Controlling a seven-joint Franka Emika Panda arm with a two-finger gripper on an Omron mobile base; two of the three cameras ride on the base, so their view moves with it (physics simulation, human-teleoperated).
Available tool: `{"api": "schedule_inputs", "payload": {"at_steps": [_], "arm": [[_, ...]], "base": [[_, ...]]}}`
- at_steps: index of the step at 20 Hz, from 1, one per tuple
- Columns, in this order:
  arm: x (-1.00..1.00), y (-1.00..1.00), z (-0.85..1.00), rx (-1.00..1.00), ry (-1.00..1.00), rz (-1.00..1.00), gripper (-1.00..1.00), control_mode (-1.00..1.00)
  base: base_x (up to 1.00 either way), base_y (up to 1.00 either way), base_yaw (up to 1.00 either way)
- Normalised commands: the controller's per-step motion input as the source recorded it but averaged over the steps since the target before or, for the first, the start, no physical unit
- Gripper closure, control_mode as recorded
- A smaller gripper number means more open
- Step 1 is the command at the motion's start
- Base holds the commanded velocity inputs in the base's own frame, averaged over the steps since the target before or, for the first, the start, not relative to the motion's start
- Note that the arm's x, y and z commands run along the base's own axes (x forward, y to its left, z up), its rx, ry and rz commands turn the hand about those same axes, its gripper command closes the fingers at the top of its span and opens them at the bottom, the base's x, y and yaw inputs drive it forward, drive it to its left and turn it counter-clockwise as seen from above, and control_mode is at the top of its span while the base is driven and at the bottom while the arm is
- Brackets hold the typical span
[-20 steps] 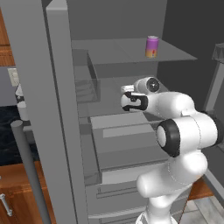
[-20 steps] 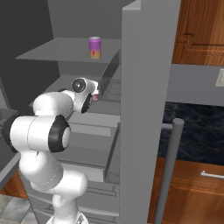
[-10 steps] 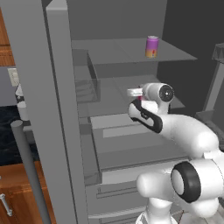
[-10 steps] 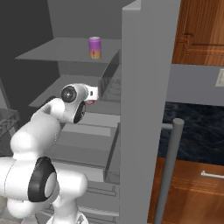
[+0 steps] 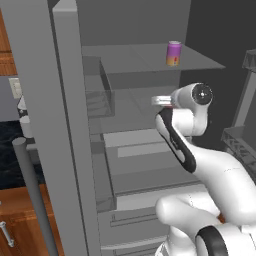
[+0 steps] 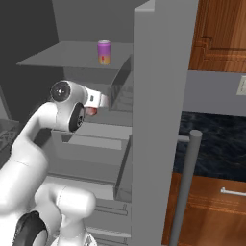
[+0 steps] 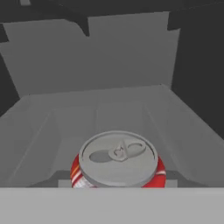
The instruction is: Open the fridge, grab two sodas, and place both sodas inside the bowl with ice on the dining counter.
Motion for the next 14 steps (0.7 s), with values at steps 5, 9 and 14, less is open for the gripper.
{"api": "schedule_inputs", "payload": {"at_steps": [5, 9, 14], "arm": [[-0.67, 0.00, 0.55, 0.07, 0.17, -0.06, 1.00, -1.00], [-0.88, 0.00, 0.17, 0.02, 0.09, -0.04, 1.00, -1.00], [-1.00, 0.00, 0.06, 0.00, 0.04, -0.02, 1.00, -1.00]], "base": [[0.00, 0.00, 0.00], [0.00, 0.00, 0.00], [0.00, 0.00, 0.00]]}}
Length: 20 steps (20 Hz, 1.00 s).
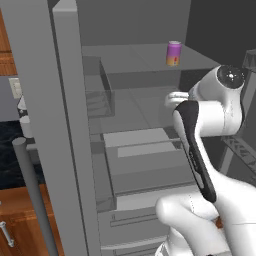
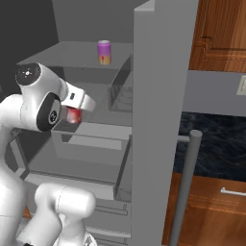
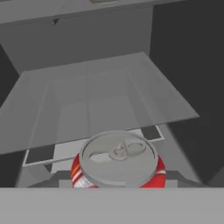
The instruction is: Open the fridge, grab two sodas, and place both sodas inside the bowl with ice on the dining counter.
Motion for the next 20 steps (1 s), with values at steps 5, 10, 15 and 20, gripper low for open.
{"api": "schedule_inputs", "payload": {"at_steps": [5, 10, 15, 20], "arm": [[-0.92, 0.00, 0.28, 0.00, 0.01, 0.00, 1.00, -1.00], [-0.63, 0.00, 0.41, 0.00, 0.00, 0.00, 1.00, -1.00], [-0.64, -0.01, 0.22, 0.00, -0.04, -0.01, 1.00, -1.00], [-0.29, -0.01, -0.01, 0.00, 0.00, -0.02, 1.00, -1.00]], "base": [[0.00, 0.00, 0.00], [0.00, 0.00, 0.00], [0.00, 0.00, 0.00], [0.00, 0.00, 0.00]]}}
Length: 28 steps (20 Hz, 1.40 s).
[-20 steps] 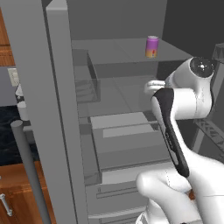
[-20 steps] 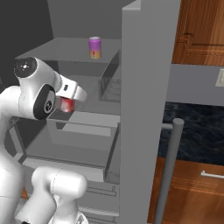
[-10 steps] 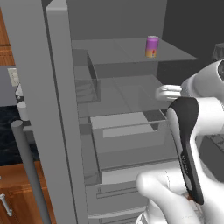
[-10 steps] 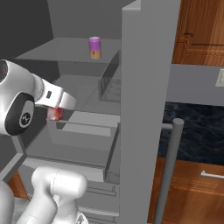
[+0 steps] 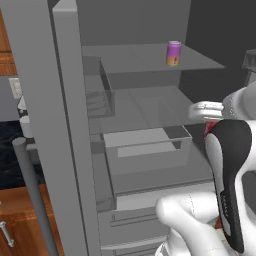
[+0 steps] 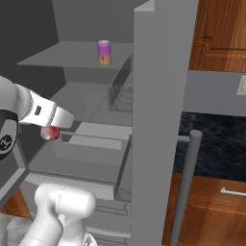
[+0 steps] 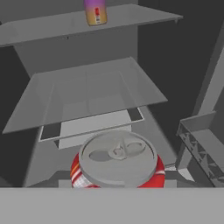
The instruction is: Open the fridge, grab two sodas, and place both sodas inside the bowl with ice on the dining counter.
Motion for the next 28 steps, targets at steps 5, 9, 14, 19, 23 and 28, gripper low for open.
{"api": "schedule_inputs", "payload": {"at_steps": [5, 9, 14, 19, 23, 28], "arm": [[0.00, 0.00, 0.00, 0.00, 0.00, 0.00, 1.00, 1.00], [0.00, 0.00, 0.00, 0.00, 0.00, 0.00, 1.00, 1.00], [0.00, 0.00, 0.00, 0.00, 0.00, 0.00, 1.00, 1.00], [0.00, 0.00, 0.00, 0.00, 0.00, 0.00, 1.00, 1.00], [0.00, 0.00, 0.00, 0.00, 0.00, 0.00, 1.00, 1.00], [0.00, 0.00, 0.00, 0.00, 0.00, 0.00, 1.00, 1.00]], "base": [[-0.41, 0.00, -0.06], [-0.85, 0.14, -0.33], [-0.81, 0.30, -0.46], [-0.82, 0.33, -0.48], [-0.91, 0.27, -0.48], [-0.95, 0.22, -0.50]]}}
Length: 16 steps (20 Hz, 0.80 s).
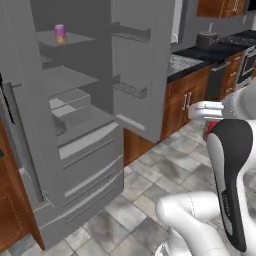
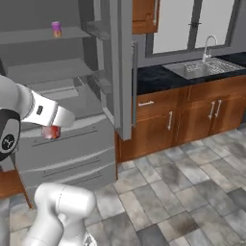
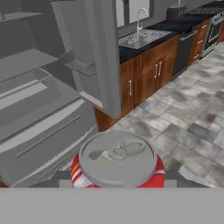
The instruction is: Open the fridge, grab two sodas, and place both sodas inside the bowl with ice on the dining counter.
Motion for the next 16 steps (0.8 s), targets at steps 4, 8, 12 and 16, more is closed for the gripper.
{"api": "schedule_inputs", "payload": {"at_steps": [4, 8, 12, 16], "arm": [[0.00, 0.00, 0.00, 0.00, 0.00, 0.00, 1.00, 1.00], [0.00, 0.00, 0.00, 0.00, 0.00, 0.00, 1.00, 1.00], [0.00, 0.00, 0.00, 0.00, 0.00, 0.00, 1.00, 1.00], [0.00, 0.00, 0.00, 0.00, 0.00, 0.00, 1.00, 1.00]], "base": [[-0.99, 0.18, -0.51], [-0.99, 0.16, -0.50], [-0.98, 0.15, -0.51], [-0.97, 0.14, -0.51]]}}
